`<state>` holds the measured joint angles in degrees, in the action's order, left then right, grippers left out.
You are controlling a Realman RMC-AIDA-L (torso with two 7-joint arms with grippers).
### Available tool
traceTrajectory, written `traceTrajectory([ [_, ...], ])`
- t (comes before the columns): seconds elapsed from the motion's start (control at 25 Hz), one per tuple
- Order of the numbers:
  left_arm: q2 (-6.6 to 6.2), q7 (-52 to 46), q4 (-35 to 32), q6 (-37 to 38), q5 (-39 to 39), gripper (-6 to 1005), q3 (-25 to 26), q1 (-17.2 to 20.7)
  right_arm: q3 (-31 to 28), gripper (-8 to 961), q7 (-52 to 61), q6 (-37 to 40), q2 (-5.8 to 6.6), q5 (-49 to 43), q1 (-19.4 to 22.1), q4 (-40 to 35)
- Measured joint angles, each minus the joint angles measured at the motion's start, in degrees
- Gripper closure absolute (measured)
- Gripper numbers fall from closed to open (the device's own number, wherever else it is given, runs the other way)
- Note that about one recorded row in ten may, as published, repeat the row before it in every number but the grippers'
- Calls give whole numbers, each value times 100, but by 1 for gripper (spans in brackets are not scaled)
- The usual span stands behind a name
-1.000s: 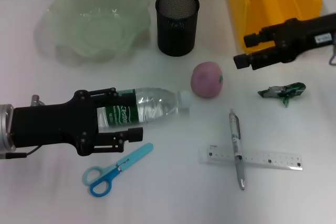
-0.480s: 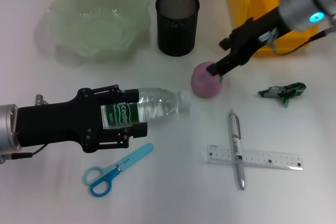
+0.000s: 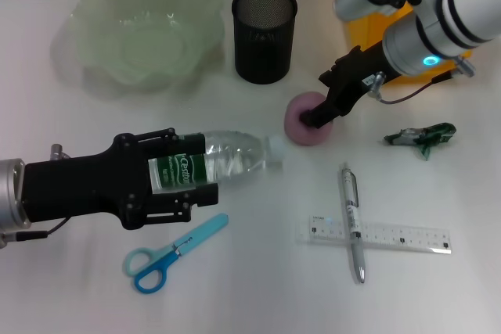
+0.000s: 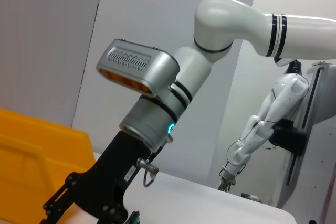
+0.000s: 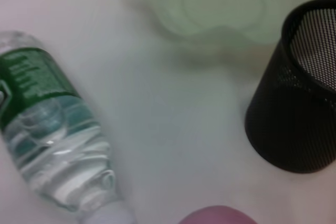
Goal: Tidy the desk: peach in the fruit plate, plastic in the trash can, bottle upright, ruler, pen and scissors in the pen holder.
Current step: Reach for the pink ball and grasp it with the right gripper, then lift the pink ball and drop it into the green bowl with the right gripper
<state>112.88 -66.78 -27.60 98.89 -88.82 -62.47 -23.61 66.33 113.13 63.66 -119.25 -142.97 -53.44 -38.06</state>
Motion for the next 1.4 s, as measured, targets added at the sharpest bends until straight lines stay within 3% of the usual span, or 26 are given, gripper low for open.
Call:
traceTrajectory([
  [0.52,44,-9,-8,49,6,231,-3,6,19,191,-385,-178,-11,440,13,347],
  [0.76,61,-10,-33,58,6,230,-2,5,-31,399,-371,-79,5,447,66,313],
  [0.96,61,-11,-36,61,9,230,-2,5,-260,646,-380,123,22,660,201,90],
  [1.16,59,-10,-45,69,14,230,-2,5,-384,707,-365,504,27,1101,635,-604],
  [1.4,71,5,-38,70,15,230,57,5,-362,755,-676,796,22,2392,1518,-1792],
])
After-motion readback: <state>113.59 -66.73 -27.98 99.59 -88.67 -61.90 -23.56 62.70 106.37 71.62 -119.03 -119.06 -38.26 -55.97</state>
